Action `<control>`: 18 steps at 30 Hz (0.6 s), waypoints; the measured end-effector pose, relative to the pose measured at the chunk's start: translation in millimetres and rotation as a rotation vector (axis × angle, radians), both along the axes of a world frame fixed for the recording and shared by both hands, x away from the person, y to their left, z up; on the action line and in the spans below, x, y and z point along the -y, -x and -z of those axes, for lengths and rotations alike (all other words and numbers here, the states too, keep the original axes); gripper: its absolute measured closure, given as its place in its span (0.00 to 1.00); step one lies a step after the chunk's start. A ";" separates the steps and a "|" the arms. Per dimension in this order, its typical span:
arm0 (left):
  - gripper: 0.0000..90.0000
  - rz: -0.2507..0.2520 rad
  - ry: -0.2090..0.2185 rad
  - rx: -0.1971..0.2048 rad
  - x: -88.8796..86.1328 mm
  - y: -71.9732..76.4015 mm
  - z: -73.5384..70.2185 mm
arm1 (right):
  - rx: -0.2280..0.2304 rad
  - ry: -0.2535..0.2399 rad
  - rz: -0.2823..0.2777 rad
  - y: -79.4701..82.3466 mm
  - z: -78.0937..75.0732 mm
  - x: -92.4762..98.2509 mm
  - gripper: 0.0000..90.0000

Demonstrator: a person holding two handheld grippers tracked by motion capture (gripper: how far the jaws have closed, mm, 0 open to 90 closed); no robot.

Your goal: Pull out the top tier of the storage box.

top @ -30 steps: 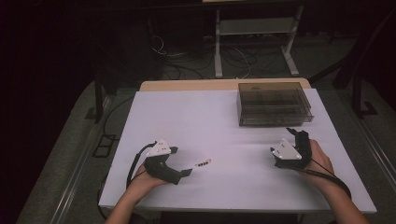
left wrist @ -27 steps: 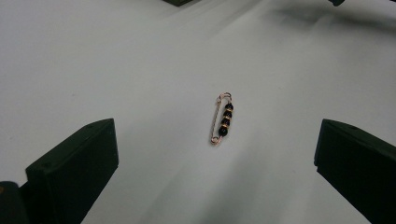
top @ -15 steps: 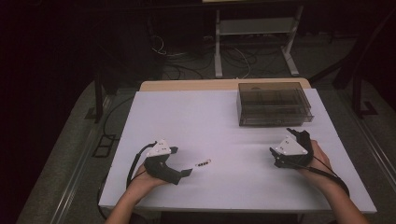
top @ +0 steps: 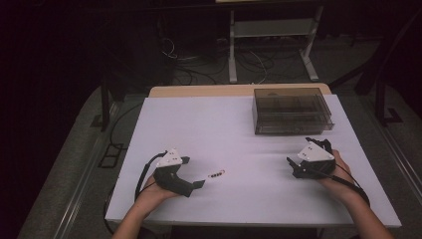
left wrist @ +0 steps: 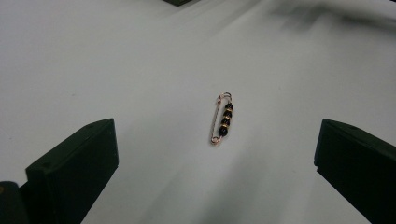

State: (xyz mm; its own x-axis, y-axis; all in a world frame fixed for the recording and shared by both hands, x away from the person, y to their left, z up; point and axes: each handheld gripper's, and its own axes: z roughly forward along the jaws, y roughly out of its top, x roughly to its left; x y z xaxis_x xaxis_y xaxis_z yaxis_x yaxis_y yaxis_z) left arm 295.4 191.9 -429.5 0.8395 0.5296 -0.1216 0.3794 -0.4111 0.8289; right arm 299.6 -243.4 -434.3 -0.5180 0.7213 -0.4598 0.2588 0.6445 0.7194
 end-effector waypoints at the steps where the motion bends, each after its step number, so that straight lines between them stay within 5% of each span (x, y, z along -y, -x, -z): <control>1: 0.00 0.000 0.000 0.000 0.0 0.0 0.0 | -0.006 -0.008 0.000 -0.3 -0.1 0.4 0.14; 18: 0.00 0.000 0.004 -0.001 0.0 -0.4 -0.2 | -0.133 -0.258 0.021 -8.8 -3.9 16.9 0.14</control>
State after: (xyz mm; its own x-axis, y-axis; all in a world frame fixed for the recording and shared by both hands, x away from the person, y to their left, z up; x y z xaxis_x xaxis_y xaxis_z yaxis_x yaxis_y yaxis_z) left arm 295.8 192.0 -429.3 0.8392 0.5295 -0.1244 0.3803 -0.4077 0.8301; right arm 308.4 -260.4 -430.4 -0.5454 0.8166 -0.1888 0.3729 0.4381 0.8179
